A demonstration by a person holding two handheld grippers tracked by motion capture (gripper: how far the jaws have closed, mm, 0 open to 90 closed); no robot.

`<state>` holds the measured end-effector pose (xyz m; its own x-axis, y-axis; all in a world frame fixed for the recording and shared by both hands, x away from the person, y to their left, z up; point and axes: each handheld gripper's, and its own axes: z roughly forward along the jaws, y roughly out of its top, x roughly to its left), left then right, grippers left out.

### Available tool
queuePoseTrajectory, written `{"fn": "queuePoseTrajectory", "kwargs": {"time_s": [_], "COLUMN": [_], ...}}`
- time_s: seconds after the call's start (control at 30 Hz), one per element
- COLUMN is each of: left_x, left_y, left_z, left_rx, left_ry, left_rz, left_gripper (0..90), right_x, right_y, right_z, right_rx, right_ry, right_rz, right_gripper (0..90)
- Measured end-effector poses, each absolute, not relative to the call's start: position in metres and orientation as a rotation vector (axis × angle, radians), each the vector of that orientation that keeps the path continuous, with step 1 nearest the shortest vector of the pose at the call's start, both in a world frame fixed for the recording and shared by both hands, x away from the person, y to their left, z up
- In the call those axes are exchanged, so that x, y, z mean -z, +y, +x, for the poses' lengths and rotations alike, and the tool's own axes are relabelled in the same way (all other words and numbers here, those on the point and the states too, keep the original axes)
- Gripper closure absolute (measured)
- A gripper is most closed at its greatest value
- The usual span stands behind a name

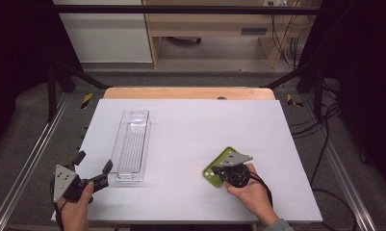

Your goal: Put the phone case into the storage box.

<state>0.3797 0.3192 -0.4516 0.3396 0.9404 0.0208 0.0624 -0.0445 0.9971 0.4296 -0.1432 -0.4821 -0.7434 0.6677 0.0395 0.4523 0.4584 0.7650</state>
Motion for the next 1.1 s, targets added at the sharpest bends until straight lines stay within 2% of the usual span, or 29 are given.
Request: {"fn": "queuePoseTrajectory", "kwargs": {"time_s": [1.1], "left_x": [0.451], "left_y": [0.319], "left_z": [0.380], "left_rx": [-0.935], "left_ry": [0.977], "left_rz": [1.430], "left_gripper": [1.4], "right_x": [0.496], "right_y": [-0.102], "right_z": [0.453], "right_rx": [-1.097], "right_ry": [2.490], "right_rz": [1.011], "right_gripper": [90.0]}}
